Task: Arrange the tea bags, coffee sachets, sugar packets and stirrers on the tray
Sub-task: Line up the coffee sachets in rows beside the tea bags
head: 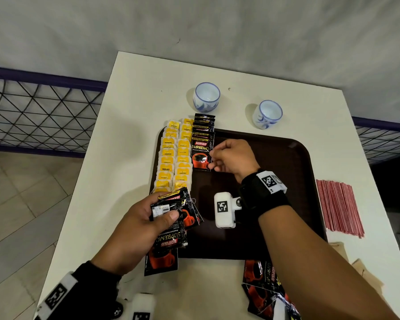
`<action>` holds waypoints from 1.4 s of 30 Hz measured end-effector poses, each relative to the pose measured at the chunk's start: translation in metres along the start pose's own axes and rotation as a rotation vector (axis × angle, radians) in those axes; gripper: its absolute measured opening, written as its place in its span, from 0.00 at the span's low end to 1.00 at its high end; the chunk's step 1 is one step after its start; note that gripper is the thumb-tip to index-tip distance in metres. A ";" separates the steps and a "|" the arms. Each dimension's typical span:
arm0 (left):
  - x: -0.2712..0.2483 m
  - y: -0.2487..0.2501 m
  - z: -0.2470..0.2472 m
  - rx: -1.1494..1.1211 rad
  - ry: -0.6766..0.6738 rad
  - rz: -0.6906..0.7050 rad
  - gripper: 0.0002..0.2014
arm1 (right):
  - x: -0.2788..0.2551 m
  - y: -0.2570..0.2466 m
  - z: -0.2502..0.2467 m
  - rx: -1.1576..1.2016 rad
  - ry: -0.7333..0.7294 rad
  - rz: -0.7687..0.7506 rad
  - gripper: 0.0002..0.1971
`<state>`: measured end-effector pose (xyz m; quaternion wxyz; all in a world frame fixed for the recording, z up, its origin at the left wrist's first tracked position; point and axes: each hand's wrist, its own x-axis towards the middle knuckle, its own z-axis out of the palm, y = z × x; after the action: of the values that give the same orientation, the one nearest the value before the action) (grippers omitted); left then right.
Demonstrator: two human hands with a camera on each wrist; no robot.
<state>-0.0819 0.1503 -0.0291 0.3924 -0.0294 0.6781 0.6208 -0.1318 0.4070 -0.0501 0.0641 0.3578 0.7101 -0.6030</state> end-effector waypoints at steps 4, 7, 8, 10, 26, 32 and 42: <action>0.001 -0.001 -0.001 -0.005 -0.005 0.003 0.18 | -0.002 0.000 0.001 0.007 0.008 0.009 0.03; 0.002 0.000 -0.002 0.001 -0.010 0.015 0.18 | -0.005 0.000 0.000 0.034 0.005 0.012 0.03; 0.003 0.001 -0.002 0.006 -0.008 0.020 0.18 | -0.007 0.000 0.000 0.045 0.009 0.011 0.03; 0.003 0.002 -0.002 0.010 -0.004 0.024 0.18 | -0.012 0.001 -0.003 0.055 0.029 0.000 0.04; 0.009 0.017 0.011 0.197 -0.029 0.149 0.19 | -0.109 0.028 0.005 -0.060 -0.191 -0.290 0.04; 0.009 0.016 0.010 0.217 -0.044 0.145 0.21 | -0.107 0.028 0.005 -0.128 -0.194 -0.265 0.05; 0.009 0.015 0.005 0.222 -0.041 0.115 0.21 | -0.100 0.020 0.006 -0.204 -0.307 -0.258 0.09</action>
<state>-0.0939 0.1619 -0.0212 0.3705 0.0659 0.7352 0.5638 -0.0484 0.3584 -0.0158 0.1296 0.1595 0.7892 -0.5788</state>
